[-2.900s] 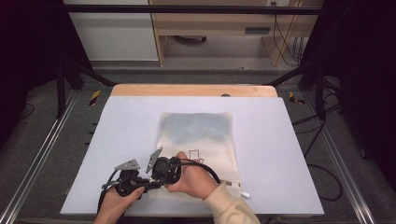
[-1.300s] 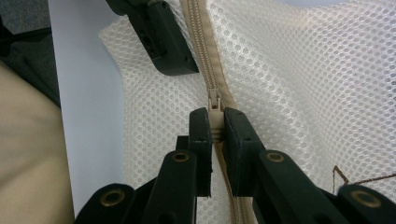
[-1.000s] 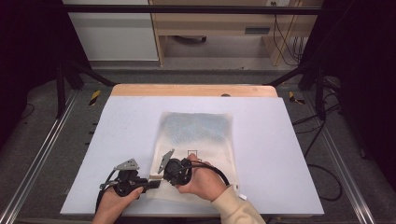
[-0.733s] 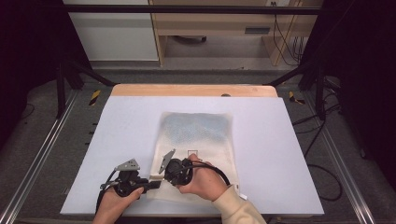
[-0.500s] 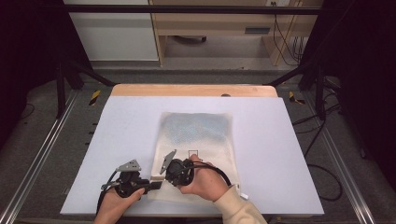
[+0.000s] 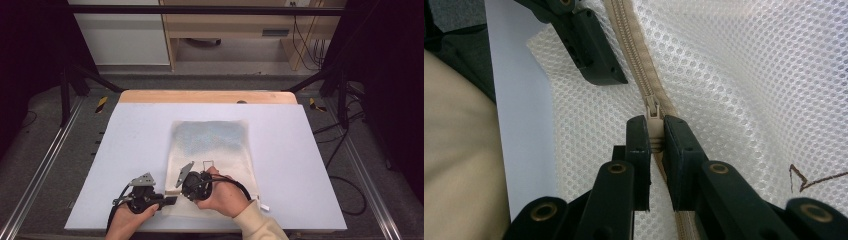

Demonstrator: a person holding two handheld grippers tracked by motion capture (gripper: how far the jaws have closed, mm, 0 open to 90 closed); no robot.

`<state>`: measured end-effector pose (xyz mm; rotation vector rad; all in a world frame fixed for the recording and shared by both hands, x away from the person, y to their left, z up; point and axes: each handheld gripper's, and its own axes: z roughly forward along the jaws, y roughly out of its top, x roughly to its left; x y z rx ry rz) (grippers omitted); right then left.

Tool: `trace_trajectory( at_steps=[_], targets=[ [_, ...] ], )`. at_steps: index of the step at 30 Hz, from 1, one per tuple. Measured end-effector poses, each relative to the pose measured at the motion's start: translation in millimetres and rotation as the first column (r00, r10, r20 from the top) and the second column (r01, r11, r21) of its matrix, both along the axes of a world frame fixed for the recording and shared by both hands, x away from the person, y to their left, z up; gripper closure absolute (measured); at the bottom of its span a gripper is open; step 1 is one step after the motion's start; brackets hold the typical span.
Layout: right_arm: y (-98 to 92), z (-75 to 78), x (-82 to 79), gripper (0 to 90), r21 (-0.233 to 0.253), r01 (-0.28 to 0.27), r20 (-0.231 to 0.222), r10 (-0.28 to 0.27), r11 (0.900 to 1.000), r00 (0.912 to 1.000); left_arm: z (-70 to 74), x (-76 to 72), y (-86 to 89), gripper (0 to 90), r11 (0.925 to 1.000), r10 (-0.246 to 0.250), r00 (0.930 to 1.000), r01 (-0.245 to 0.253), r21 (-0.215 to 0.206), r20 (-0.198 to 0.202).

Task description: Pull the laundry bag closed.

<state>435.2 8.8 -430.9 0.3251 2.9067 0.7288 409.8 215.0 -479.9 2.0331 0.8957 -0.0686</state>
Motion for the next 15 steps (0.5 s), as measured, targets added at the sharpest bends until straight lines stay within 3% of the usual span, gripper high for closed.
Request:
trace_trajectory(
  at_steps=[15],
  targets=[
    [-7.0, -2.0, 0.0, 82.0, -0.007, 0.014, -0.014, -0.014, 1.000, 0.9998, 0.5, -0.6, -0.6, 82.7, 1.0000, -0.006, 0.9999, 0.006, -0.006, -0.011]
  ],
)
